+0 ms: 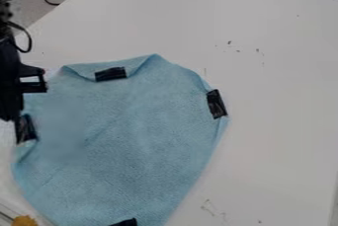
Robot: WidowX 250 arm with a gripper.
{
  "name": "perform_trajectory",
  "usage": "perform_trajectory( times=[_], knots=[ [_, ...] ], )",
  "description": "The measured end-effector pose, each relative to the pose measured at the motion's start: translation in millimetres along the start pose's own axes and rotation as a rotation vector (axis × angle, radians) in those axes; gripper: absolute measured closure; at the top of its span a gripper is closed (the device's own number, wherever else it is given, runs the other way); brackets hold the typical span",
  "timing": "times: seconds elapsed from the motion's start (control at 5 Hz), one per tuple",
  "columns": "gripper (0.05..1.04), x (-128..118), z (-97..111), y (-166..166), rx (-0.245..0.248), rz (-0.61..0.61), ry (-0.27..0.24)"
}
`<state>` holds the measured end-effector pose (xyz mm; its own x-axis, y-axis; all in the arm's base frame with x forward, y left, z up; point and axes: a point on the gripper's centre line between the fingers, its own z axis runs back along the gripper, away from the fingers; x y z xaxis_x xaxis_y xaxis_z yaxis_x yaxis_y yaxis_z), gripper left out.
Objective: Fold the cloth from top left to bottom right
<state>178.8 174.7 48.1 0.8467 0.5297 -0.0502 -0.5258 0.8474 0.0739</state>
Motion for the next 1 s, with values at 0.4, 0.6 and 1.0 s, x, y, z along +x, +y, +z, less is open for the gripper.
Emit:
perform_trajectory(
  times=[0.4, 0.6, 1.0],
  knots=[
    [1.03, 0, -21, 63, -0.015, 0.048, -0.008],
    [1.007, 8, -25, 80, -0.005, 0.009, -0.01],
    [0.602, 16, -6, 34, 0.041, -0.123, 0.014]
  ],
)
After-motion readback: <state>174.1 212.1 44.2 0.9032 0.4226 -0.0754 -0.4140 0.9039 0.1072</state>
